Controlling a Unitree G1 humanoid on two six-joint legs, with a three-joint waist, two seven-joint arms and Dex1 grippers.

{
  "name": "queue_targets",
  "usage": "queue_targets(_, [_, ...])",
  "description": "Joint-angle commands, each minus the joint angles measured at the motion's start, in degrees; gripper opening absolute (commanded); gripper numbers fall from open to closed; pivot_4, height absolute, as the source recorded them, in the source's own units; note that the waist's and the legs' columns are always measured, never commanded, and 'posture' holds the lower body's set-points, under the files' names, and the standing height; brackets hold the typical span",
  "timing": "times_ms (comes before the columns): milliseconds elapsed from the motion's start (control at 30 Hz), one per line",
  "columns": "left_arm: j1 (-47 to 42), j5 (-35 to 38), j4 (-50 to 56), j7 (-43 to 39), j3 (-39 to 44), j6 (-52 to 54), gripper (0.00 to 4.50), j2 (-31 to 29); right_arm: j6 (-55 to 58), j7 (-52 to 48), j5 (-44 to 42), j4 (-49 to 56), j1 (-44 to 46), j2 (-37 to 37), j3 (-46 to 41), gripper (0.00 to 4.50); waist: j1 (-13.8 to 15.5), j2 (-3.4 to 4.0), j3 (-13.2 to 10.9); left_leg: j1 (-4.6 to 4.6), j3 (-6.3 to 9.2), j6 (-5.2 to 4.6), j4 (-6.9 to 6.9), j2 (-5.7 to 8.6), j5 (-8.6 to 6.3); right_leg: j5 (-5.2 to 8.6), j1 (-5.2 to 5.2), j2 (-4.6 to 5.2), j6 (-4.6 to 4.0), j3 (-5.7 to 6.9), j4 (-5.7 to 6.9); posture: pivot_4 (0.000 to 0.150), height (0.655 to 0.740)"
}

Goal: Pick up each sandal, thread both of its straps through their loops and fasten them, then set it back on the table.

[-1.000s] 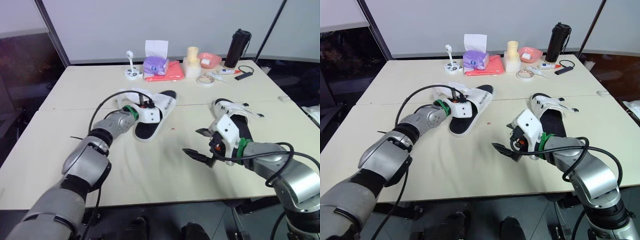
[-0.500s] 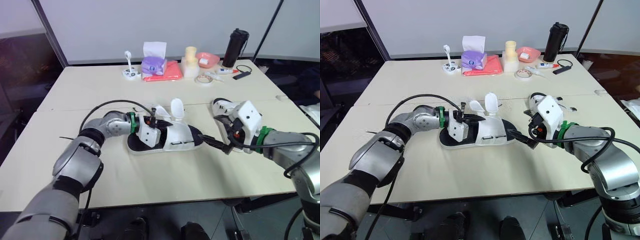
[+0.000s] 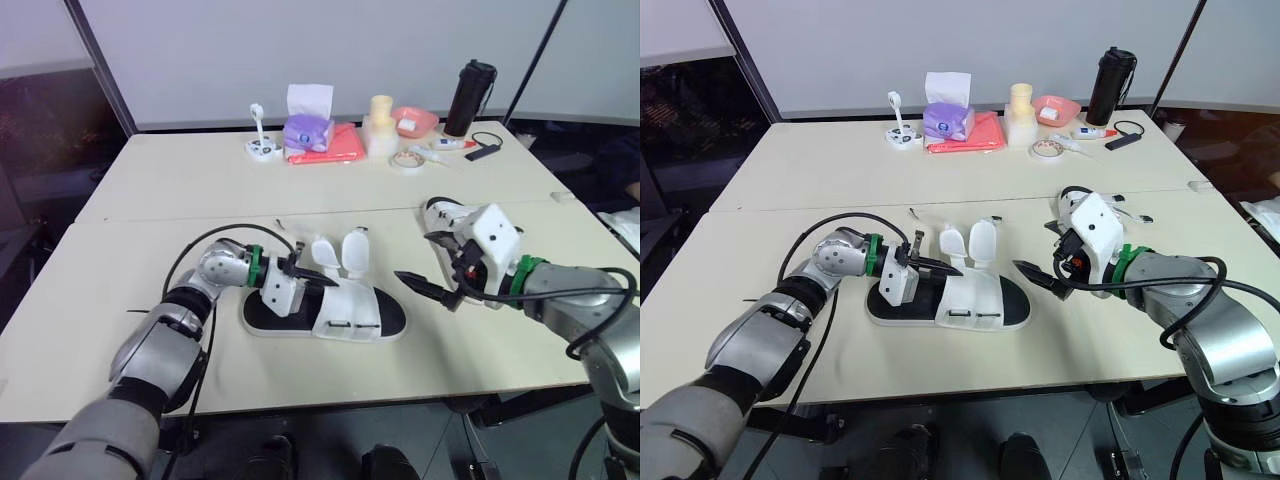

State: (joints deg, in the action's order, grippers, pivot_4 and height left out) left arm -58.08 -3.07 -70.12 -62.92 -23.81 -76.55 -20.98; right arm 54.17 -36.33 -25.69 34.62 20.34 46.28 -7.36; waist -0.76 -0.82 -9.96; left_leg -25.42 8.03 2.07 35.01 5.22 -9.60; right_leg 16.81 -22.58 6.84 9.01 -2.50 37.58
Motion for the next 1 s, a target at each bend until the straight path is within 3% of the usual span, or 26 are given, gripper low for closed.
queue_targets(33, [0.5,5.1,3.0,-2.8,1.8,-1.4,0.04,1.1,-0.5,0.4,-0.5,1.9,0.2,0.4,-0.6,4.50,0.0,0.00,0.0,0.00,0.01,0.00,0.01,0.00,0.00,0.00,0.00,0.00,0.00,0.00,0.01,0.150,0.7344])
queue_targets(167, [1.3,6.6,3.5,-4.9,2.2,-1.0,0.04,1.3,-0.2,0.5,-0.6,2.2,0.1,0.6,-0.5,4.50,-0.1,0.00,0.0,0.00,0.02,0.00,0.02,0.00,0.00,0.00,0.00,0.00,0.00,0.00,0.02,0.150,0.7344])
queue_targets(367, [1.7,0.0,2.3,-1.3,1.5,0.2,0.04,0.0,-0.1,0.7,-0.6,2.3,0.0,0.6,-0.1,4.50,0.0,0.00,0.0,0.01,0.02,-0.01,0.02,0.00,0.00,0.00,0.01,0.00,0.01,0.00,0.04,0.150,0.7344])
queue_targets(467, [1.9,-2.7,2.2,0.8,1.2,2.3,0.99,-0.7,-0.1,0.8,-0.4,2.3,0.0,0.7,0.2,4.50,0.0,0.01,0.0,0.03,0.02,-0.01,0.04,0.00,-0.01,0.00,0.04,0.00,0.01,0.01,0.04,0.150,0.7344])
queue_targets(700, [3.6,-0.2,4.3,-3.1,2.4,7.9,4.46,-2.1,-0.3,0.6,-0.4,2.0,-0.4,0.9,0.6,4.50,-0.1,0.02,0.0,0.04,0.03,-0.01,0.04,0.00,-0.01,0.00,0.03,0.00,0.01,0.01,0.06,0.150,0.7344])
queue_targets(900, [6.5,6.3,10.8,-13.2,4.2,17.2,4.49,-6.2,-3.7,-0.4,2.6,0.9,-3.6,2.7,3.5,4.50,-0.5,0.05,0.0,0.06,0.02,-0.02,0.02,-0.04,-0.01,0.00,0.01,-0.03,0.01,0.00,0.07,0.150,0.7344])
queue_targets(1000, [9.0,12.5,17.6,-18.7,6.8,30.1,4.49,-8.7,-6.5,-0.3,5.0,-0.2,-5.1,2.9,5.8,4.50,-0.7,0.08,0.1,0.10,0.00,-0.02,0.00,-0.07,-0.02,0.00,0.02,-0.04,0.01,0.00,0.11,0.150,0.7344])
